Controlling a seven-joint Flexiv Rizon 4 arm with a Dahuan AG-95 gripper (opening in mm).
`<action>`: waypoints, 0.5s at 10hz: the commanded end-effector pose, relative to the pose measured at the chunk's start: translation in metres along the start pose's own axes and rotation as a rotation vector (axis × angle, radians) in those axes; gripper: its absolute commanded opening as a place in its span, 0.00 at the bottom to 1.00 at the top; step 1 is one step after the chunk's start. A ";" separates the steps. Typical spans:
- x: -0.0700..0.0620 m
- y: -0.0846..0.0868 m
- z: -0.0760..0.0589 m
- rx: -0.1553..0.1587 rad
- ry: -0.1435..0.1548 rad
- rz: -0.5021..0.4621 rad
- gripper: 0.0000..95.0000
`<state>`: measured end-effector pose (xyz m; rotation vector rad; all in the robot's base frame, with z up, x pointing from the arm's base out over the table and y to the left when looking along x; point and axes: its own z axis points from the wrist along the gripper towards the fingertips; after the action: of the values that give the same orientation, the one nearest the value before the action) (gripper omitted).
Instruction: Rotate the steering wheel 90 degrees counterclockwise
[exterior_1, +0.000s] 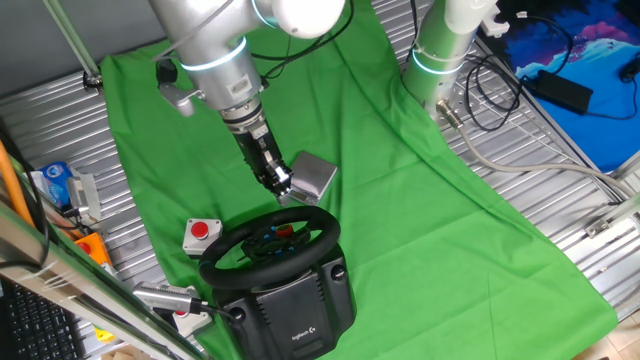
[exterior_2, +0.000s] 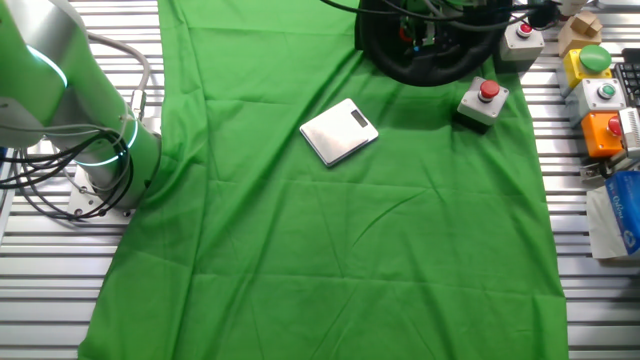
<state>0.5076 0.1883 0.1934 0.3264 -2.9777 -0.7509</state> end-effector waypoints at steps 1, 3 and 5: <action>0.001 0.001 0.000 -0.009 0.003 -0.008 0.00; 0.001 0.001 0.000 -0.022 0.000 -0.009 0.00; 0.000 0.002 -0.002 -0.057 -0.019 0.002 0.00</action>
<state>0.5102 0.1893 0.1954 0.3154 -2.9733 -0.8259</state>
